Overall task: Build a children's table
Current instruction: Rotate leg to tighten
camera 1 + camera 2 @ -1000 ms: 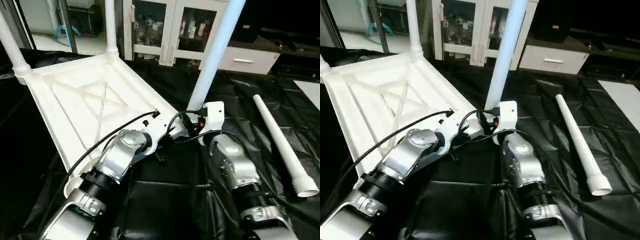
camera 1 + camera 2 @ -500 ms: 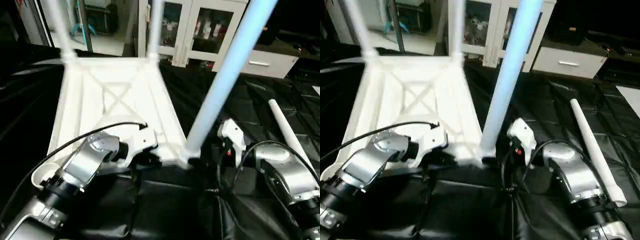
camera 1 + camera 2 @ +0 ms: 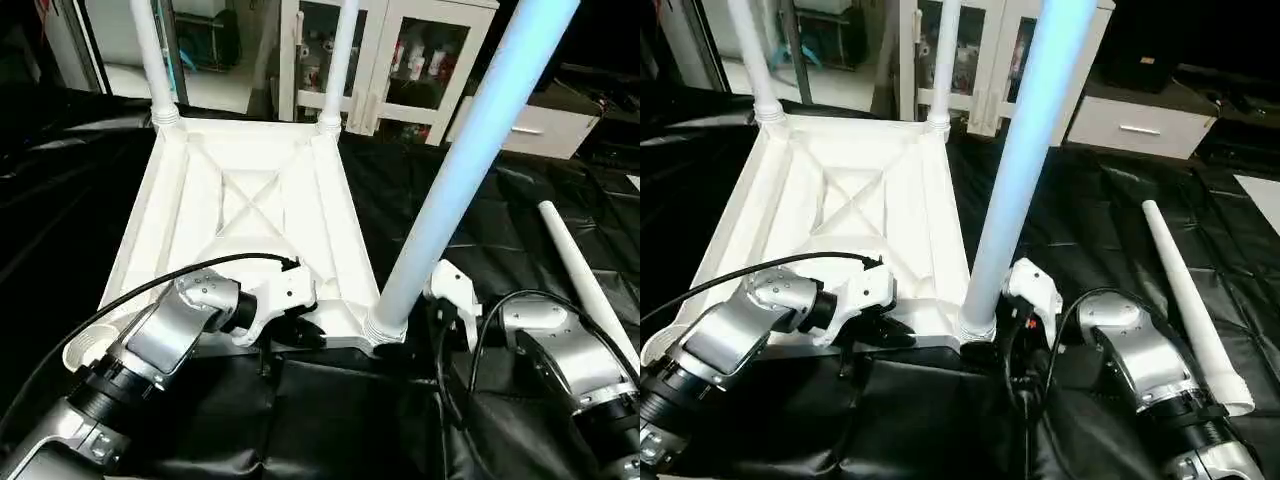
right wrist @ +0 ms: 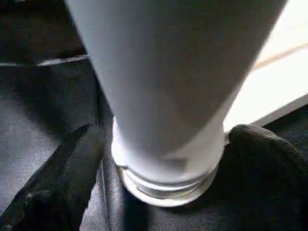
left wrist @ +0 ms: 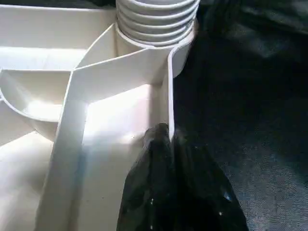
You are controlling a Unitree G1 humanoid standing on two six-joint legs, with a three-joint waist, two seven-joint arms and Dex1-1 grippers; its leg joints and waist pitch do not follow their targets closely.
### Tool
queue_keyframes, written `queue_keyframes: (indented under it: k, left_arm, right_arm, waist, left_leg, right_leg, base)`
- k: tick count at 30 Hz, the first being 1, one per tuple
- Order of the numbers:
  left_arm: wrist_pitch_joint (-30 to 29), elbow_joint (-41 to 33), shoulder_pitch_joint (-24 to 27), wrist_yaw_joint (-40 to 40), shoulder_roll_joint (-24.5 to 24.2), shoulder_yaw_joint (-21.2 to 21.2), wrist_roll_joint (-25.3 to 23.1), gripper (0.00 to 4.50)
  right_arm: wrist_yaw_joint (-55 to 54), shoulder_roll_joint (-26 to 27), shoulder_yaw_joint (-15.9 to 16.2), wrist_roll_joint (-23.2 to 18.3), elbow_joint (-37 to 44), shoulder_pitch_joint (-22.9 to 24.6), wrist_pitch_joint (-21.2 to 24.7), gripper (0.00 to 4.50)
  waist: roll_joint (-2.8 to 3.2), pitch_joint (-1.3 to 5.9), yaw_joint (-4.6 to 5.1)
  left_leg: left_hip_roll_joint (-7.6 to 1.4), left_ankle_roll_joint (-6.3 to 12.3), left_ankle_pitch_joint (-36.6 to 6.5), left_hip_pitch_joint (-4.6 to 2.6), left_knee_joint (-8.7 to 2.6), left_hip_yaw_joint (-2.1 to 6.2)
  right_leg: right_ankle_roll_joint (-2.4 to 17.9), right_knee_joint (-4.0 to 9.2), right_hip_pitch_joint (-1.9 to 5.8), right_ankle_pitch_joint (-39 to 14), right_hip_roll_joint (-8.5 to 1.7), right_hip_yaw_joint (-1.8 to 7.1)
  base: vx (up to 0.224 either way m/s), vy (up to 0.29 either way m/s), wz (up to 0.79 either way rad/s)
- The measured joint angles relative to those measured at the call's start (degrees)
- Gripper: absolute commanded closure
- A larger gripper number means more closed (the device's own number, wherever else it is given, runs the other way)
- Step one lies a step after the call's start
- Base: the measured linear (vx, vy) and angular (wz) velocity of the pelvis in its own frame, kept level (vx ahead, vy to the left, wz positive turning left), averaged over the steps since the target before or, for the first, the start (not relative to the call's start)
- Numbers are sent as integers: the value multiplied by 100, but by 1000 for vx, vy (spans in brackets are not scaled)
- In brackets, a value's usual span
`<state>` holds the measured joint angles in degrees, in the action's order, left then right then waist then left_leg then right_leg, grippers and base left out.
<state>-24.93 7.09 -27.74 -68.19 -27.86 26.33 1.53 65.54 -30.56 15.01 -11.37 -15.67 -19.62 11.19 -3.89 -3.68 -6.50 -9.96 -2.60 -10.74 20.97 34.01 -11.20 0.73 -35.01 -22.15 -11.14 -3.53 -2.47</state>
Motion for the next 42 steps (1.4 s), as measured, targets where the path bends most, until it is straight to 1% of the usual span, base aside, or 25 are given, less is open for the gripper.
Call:
queue_keyframes:
  k: [1, 3, 4, 5, 18, 25, 28, 30, 31, 32, 34, 35, 38, 40, 41, 42]
  left_arm:
    - [0, -1, 0, 0, 1, 0, -1, 450]
    - [0, -2, 1, 0, 0, 0, -1, 450]
    - [0, -2, 1, 0, -1, 0, -1, 450]
    - [0, -4, 3, 0, -3, 0, -1, 450]
    - [-4, -57, 25, -16, -44, 4, -3, 450]
    - [-26, -87, 33, -67, -84, 9, -2, 450]
    - [-32, -88, 39, -67, -98, -4, -10, 450]
    - [-69, -21, 39, 145, -27, -66, -70, 450]
    - [-103, 97, 30, 346, 120, -150, -129, 450]
    - [-132, 277, -5, 704, 346, -247, -205, 450]
    - [-211, 527, -62, 1191, 706, -368, -263, 450]
    - [-294, 628, -105, 1445, 885, -427, -259, 450]
    - [-480, 809, -194, 1925, 1202, -514, -307, 450]
    - [-516, 944, -260, 2189, 1379, -551, -360, 450]
    - [-514, 1137, -354, 2490, 1576, -579, -422, 450]
    - [-512, 1288, -424, 2701, 1726, -601, -479, 450]
  right_arm:
    - [1, 13, 0, -1, -50, -10, -19, 31]
    - [2, 20, 0, -2, -65, -14, -37, 51]
    - [5, 22, -1, -3, -68, -14, -37, 51]
    - [12, 33, -4, -2, -72, -13, -38, 72]
    - [109, 76, -29, -28, -85, 1, -64, 174]
    - [112, 151, -117, -123, -83, 128, -71, 179]
    - [19, 288, -211, -152, -107, 192, -57, 180]
    - [-287, 562, -365, -162, -306, 188, -46, 180]
    - [-580, 743, -479, -159, -437, 173, -33, 180]
    - [-1068, 959, -668, -153, -631, 130, -3, 180]
    - [-1812, 1317, -933, -154, -829, 84, 18, 180]
    - [-2199, 1501, -1034, -157, -866, 69, 60, 180]
    - [-2974, 1840, -1169, -115, -953, -4, 91, 180]
    - [-3459, 2115, -1261, 1, -996, -31, 56, 180]
    - [-4060, 2444, -1391, 120, -1105, -83, -55, 180]
    - [-4486, 2643, -1485, 225, -1190, -149, -114, 180]
  waist:
    - [0, 0, -1]
    - [0, 0, -2]
    - [0, 0, -2]
    - [0, 0, -1]
    - [2, 1, 0]
    - [-1, 3, -3]
    - [-6, 6, 9]
    - [-22, 16, 31]
    - [-24, 17, 47]
    - [-24, 17, 92]
    - [-18, 13, 160]
    - [-16, 12, 177]
    - [-9, 10, 217]
    - [3, 11, 227]
    - [13, 14, 239]
    - [26, 18, 254]
  left_leg:
    - [0, 0, 0, 1, 1, 0]
    - [0, 0, 0, 1, 1, -1]
    - [0, 0, 0, 1, 1, -1]
    - [0, 0, 0, 0, 1, -1]
    - [-1, 0, 0, 0, 2, -1]
    - [-1, 1, 1, -1, 3, -2]
    - [-2, 1, 1, -5, 5, -2]
    - [-3, 0, 1, -17, 5, -1]
    - [-3, -1, 0, -32, 5, -1]
    - [-3, -2, 1, -44, 6, -3]
    - [-3, -4, 0, -49, 6, -2]
    - [-3, -5, 0, -52, 5, 5]
    - [-2, -6, 0, -63, 2, 13]
    - [-2, -6, 0, -65, -1, 13]
    - [-1, -6, 1, -67, -2, 13]
    - [0, -6, 1, -67, -3, 12]
  right_leg:
    - [0, 0, 0, 0, 0, 0]
    - [0, 0, 0, 0, 0, 0]
    - [0, 0, 0, 0, 0, 0]
    - [0, 0, 0, 0, 0, 0]
    - [0, -1, 0, 0, 0, 0]
    - [0, -1, 1, 0, 0, 0]
    - [1, -4, 3, 1, 0, 0]
    - [4, -12, 10, 3, 1, -1]
    - [10, -12, 20, 7, 1, -1]
    - [15, -14, 26, 9, 1, 0]
    - [-3, -7, 22, -1, -3, -4]
    - [-3, 3, 19, -1, -8, -15]
    - [-4, 5, 16, -2, -8, -19]
    - [-4, 4, 14, -1, -8, -19]
    - [-4, 3, 14, -1, -8, -18]
    - [-4, 4, 13, -1, -8, -17]
  base:
    - [0, 0, 0]
    - [0, 0, 0]
    - [0, 0, 0]
    - [0, 0, 0]
    - [0, 0, 0]
    - [0, 0, 0]
    - [0, 0, 0]
    - [0, 0, 0]
    - [0, 0, 0]
    - [-58, -5, -5]
    - [-25, 4, -5]
    - [0, 0, 0]
    - [0, 0, 0]
    - [0, 0, 0]
    - [0, 0, 0]
    - [0, 0, 0]
